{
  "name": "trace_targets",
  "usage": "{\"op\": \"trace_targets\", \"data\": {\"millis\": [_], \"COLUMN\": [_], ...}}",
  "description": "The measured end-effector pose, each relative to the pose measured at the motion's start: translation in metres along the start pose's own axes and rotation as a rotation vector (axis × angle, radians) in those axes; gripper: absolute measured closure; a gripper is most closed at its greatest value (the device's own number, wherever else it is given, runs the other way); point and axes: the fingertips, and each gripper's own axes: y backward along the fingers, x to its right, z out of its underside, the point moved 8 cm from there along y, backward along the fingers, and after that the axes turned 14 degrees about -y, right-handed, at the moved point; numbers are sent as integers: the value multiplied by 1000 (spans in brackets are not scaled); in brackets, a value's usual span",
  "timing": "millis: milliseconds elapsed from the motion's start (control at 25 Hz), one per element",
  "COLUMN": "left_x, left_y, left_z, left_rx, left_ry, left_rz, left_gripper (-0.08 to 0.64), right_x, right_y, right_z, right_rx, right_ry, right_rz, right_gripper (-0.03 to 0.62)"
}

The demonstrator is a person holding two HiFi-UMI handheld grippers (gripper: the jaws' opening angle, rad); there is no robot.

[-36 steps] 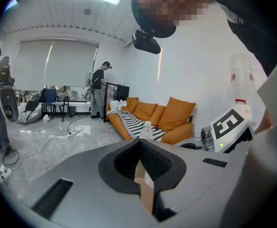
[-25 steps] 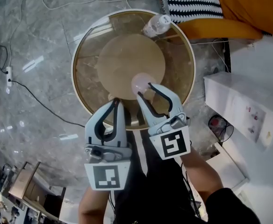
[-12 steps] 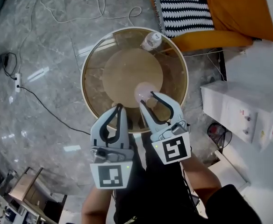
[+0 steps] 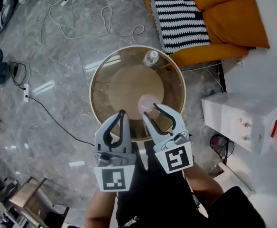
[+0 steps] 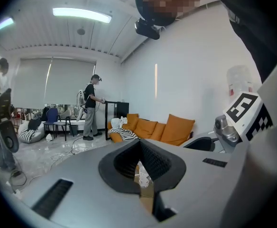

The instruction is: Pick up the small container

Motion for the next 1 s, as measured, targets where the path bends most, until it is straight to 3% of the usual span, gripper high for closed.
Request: {"op": "trace_targets", "data": {"millis": [600, 720, 1000], "left_x": [5, 3, -7], "left_y": [39, 43, 61], "left_z": [-85, -101, -137], "left_rx": [36, 38, 77], "left_ry": [-50, -23, -82], "left_rz": [15, 8, 7], "left_gripper": [554, 554, 554], "right_x": [-13, -16, -32], "right_y": [73, 84, 105], "right_z": [-74, -88, -113], "right_rx": [39, 54, 89], "right_ry": [25, 47, 32], "right_rz": [14, 3, -11], "right_gripper": [454, 454, 454]}}
